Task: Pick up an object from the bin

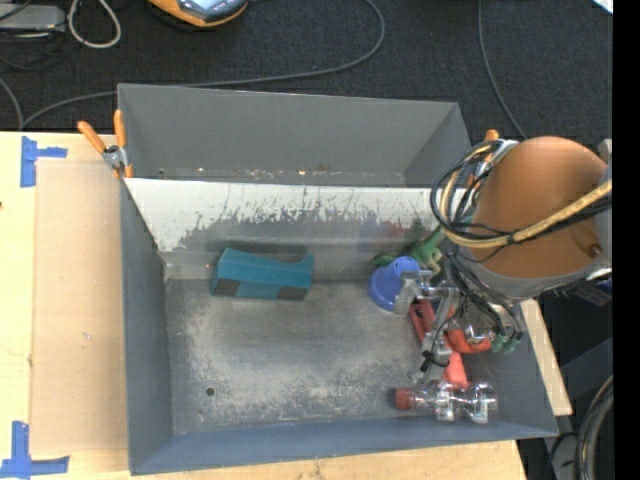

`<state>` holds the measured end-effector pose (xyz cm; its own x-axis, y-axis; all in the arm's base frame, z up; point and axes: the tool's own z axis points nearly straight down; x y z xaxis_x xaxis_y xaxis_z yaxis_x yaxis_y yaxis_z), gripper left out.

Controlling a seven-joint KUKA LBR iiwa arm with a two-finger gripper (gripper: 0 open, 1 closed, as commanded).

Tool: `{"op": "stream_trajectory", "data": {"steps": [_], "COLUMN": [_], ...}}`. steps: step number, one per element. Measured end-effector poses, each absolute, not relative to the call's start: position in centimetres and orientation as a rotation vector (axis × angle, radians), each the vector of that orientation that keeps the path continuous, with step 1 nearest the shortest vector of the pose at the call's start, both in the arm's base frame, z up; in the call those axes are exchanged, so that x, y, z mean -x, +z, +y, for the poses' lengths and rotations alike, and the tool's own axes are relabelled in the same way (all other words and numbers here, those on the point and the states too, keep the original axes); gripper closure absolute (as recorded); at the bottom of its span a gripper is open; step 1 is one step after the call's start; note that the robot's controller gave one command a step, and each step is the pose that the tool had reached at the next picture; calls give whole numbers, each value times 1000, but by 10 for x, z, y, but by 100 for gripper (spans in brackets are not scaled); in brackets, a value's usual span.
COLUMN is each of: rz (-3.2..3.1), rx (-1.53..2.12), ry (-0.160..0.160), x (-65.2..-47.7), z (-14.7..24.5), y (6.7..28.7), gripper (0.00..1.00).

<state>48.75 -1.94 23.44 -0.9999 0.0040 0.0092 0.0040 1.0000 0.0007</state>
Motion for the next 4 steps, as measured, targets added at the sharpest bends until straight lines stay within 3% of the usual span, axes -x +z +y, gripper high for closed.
{"op": "stream_trajectory", "data": {"steps": [1,2,3,4], "rz": [-3139,-3121,-3143,-2988], "rx": [4,-329,-59,-882], "ry": [-1,-2,-4,-59], "x": [-489,-480,-487,-549], "z": [-19,-78,-108,-127], "y": [237,123,69,68], "gripper": [0,0,0,0]}}
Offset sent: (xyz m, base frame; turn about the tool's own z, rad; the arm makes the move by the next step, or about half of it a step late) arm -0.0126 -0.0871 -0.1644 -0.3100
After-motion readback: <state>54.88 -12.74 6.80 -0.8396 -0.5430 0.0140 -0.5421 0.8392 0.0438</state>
